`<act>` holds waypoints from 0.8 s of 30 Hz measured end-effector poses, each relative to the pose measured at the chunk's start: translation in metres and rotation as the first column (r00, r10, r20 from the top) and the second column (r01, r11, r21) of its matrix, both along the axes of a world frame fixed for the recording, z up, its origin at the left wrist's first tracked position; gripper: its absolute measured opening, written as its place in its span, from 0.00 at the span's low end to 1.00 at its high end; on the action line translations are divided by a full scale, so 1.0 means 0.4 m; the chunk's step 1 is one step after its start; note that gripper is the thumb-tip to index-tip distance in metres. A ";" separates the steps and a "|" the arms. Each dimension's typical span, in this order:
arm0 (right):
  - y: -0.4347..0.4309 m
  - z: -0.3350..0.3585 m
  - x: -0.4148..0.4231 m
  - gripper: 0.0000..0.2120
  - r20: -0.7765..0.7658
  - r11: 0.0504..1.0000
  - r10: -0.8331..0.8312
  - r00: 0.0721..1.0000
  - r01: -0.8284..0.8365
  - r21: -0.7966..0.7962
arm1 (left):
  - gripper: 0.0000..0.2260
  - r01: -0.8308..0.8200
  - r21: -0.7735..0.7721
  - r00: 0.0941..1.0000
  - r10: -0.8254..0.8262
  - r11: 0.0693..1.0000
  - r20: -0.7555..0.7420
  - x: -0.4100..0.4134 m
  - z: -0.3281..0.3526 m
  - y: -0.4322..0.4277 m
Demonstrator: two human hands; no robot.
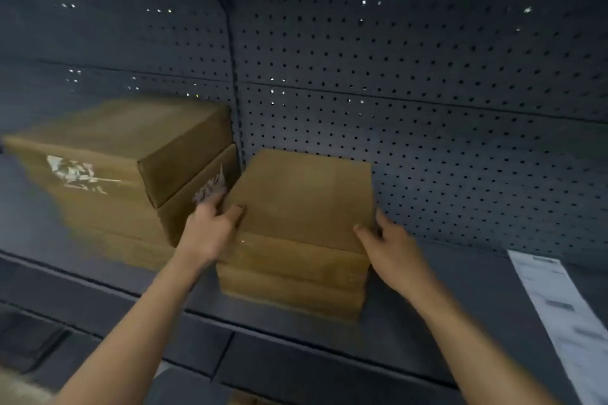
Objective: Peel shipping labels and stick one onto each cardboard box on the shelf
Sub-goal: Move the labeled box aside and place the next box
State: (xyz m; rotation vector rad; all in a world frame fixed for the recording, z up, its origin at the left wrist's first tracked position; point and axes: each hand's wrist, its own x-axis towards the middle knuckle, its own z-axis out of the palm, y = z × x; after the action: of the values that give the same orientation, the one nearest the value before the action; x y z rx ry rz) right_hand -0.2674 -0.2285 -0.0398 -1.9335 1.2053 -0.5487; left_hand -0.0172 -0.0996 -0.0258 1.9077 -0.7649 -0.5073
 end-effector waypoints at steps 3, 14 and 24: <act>0.021 -0.026 0.027 0.28 0.135 0.992 -0.089 0.987 0.076 0.098 | 0.16 0.048 -0.080 0.984 -0.061 0.996 -0.169 0.034 -0.015 -0.015; 0.098 -0.015 0.054 0.29 0.367 0.935 -0.353 0.861 0.308 0.177 | 0.18 0.089 -0.170 0.962 -0.129 0.981 -0.240 0.030 -0.037 -0.015; 0.085 0.010 -0.201 0.15 0.487 0.909 -0.385 0.784 0.414 0.052 | 0.14 0.205 -0.243 0.970 -0.231 0.948 -0.081 -0.229 -0.013 -0.062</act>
State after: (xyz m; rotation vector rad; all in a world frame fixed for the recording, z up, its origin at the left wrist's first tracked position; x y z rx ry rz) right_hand -0.3477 -0.1943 -0.0357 -1.4401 1.2655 -1.2312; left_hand -0.1087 -0.1243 -0.0311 1.5739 -0.9276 -0.6243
